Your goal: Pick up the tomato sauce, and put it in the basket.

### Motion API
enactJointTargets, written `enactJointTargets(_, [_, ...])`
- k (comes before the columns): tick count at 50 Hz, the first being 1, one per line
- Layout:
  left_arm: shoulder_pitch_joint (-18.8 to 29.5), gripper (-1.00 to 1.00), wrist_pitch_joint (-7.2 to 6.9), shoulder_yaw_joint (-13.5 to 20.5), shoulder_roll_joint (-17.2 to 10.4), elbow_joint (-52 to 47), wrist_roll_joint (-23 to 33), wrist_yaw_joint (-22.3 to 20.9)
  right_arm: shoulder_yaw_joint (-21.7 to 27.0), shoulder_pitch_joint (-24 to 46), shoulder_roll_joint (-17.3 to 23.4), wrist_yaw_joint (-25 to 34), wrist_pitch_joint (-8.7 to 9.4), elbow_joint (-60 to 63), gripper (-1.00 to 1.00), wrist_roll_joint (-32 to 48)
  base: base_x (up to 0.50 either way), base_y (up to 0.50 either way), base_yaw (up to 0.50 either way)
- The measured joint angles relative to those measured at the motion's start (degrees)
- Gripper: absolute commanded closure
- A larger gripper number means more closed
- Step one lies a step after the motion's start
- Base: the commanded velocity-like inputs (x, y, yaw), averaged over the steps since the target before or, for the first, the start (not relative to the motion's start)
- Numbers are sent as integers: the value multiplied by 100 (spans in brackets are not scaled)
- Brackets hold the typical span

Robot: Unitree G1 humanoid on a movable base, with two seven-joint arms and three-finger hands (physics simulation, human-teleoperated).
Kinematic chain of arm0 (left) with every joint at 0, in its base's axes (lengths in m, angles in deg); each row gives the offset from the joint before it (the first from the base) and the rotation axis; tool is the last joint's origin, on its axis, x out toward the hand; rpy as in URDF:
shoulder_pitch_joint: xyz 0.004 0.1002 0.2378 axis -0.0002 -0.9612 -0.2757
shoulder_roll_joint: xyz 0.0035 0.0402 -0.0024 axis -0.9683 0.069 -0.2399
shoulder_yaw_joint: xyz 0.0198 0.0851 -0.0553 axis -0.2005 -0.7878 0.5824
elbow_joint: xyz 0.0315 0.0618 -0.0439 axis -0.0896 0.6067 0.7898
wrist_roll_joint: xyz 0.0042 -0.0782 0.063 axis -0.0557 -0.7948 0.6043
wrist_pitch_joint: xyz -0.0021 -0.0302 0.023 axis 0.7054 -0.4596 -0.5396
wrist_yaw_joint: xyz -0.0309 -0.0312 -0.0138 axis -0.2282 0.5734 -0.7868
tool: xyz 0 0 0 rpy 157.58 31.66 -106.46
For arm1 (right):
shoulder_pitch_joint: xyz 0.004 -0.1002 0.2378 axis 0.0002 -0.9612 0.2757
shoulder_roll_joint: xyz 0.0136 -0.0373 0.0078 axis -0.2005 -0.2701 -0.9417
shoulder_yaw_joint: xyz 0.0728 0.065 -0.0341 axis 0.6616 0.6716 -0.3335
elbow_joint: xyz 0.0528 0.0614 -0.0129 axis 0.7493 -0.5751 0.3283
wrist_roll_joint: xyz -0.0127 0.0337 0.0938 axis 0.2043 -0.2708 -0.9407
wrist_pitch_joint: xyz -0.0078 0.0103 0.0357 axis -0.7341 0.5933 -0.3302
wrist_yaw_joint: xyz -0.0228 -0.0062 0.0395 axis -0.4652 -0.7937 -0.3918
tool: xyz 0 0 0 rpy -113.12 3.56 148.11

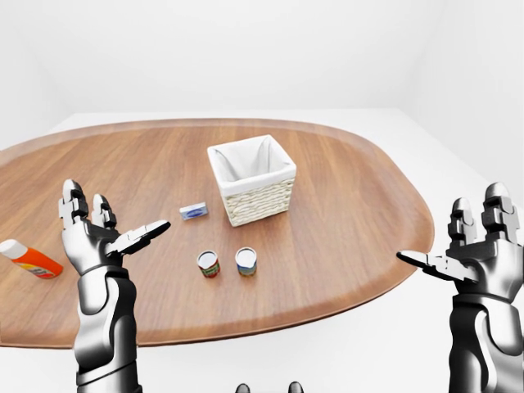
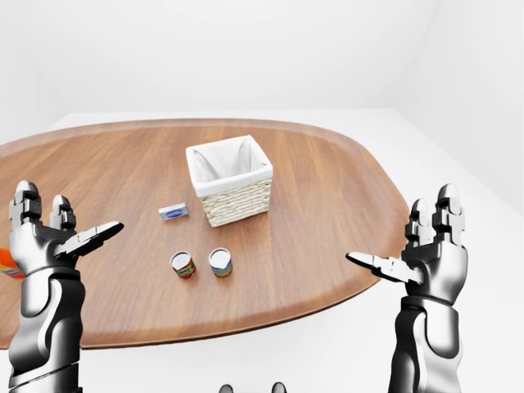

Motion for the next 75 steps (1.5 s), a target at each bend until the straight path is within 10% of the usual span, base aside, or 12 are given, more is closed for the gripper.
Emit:
enactJointTargets(42, [7, -100, 0, -206, -5, 278, 470, -173, 22, -47, -42, 7, 0, 48, -100, -48, 20, 0, 0])
enactJointTargets(75, [-796, -100, 0, -1528, 244, 455, 5416, -2008, -1, -22, -20, 12, 0, 17, -100, -95, 0, 0, 0])
